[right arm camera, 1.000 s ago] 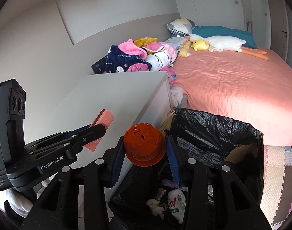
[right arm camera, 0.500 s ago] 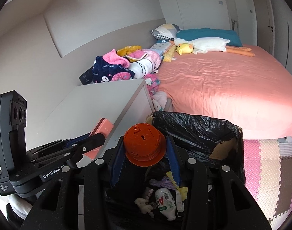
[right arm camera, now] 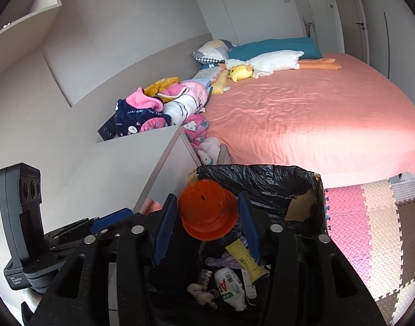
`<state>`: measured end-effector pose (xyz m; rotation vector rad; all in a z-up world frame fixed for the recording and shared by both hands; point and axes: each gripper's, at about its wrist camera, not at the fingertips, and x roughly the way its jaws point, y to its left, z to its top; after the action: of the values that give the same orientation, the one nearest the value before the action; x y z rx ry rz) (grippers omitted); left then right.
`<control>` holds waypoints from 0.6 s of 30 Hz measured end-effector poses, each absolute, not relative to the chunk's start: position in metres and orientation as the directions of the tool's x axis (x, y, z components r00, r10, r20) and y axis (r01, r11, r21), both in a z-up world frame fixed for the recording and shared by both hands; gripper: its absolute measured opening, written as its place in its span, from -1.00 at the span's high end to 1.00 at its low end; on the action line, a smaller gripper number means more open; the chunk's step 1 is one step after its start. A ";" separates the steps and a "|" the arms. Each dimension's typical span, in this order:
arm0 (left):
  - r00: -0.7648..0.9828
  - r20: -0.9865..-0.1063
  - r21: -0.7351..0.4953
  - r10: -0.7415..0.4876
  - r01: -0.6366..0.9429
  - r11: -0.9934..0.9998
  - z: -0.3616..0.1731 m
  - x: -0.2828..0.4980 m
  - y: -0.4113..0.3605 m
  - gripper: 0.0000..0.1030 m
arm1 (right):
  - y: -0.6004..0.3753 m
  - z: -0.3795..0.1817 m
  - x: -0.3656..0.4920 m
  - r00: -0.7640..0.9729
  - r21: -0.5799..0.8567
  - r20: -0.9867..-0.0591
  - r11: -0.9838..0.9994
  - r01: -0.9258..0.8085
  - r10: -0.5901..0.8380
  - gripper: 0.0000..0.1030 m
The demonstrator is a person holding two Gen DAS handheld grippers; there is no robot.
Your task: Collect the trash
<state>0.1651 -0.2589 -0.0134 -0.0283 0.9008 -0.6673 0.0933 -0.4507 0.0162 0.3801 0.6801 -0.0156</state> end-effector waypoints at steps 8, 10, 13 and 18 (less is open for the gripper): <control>0.482 -0.685 -0.289 -0.546 0.508 0.811 -0.004 0.164 -0.254 -0.85 | -0.459 0.027 0.085 0.808 0.324 -0.587 0.930 0.173 0.054 -0.50; 0.485 -0.684 -0.292 -0.545 0.503 0.814 -0.004 0.163 -0.254 -0.85 | -0.459 0.028 0.085 0.807 0.320 -0.588 0.932 0.171 0.054 -0.50; 0.485 -0.684 -0.288 -0.546 0.508 0.812 -0.004 0.163 -0.255 -0.85 | -0.460 0.027 0.086 0.805 0.320 -0.590 0.932 0.170 0.056 -0.50; 0.487 -0.677 -0.281 -0.551 0.521 0.806 -0.003 0.160 -0.254 -0.85 | -0.457 0.028 0.088 0.803 0.315 -0.593 0.934 0.166 0.057 -0.50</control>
<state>0.1603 -0.2537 -0.0027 -0.0392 0.8378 -0.6523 0.0875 -0.4569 0.0277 0.3656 0.6387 -0.0595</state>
